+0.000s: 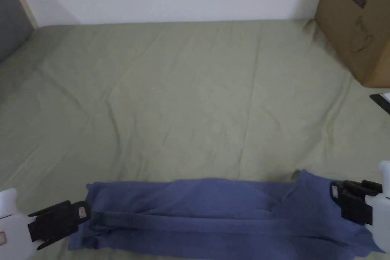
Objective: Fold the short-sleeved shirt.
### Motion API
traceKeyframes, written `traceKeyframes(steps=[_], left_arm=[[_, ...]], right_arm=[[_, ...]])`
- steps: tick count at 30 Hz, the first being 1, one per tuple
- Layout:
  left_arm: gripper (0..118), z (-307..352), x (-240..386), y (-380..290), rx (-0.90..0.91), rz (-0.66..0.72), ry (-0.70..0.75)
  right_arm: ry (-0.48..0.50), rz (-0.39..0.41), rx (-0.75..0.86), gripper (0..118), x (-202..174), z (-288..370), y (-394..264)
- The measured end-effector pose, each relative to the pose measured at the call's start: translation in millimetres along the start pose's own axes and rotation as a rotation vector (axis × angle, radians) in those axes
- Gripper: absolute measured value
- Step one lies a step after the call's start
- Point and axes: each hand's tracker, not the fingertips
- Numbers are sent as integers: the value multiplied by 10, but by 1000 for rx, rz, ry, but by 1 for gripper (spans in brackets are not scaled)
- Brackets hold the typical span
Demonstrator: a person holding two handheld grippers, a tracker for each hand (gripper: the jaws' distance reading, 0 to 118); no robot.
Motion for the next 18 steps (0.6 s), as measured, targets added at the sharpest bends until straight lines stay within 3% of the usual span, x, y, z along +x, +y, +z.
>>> traceKeyframes(steps=[1, 3, 6, 11, 13, 14, 15, 17, 18], left_arm=[[8, 8, -25, -44, 6, 3, 2], [1, -48, -243, -130, -17, 43, -33], [0, -3, -263, -224, -49, 71, -62], [0, -9, -512, -178, -65, 149, -116], [0, -63, -631, -68, -69, 189, -191], [16, -96, -679, -28, -71, 207, -220], [44, -164, -728, 50, -102, 207, -266], [115, -314, -744, 164, -142, 187, -274], [117, -375, -813, 212, -131, 166, -276]], right_arm=[[4, -14, 35, 4, -72, -54, -31], [51, -70, 50, 0, -308, -142, -48], [145, -135, 33, 0, -592, -276, -119], [182, -6, -40, 0, -974, -415, -162], [193, 7, -60, 0, -1065, -446, -164], [196, 8, -64, 0, -1089, -455, -165], [207, 12, -76, 0, -1107, -469, -161], [204, 24, -92, 0, -1150, -478, -155], [212, 42, -108, 0, -1160, -490, -152]])
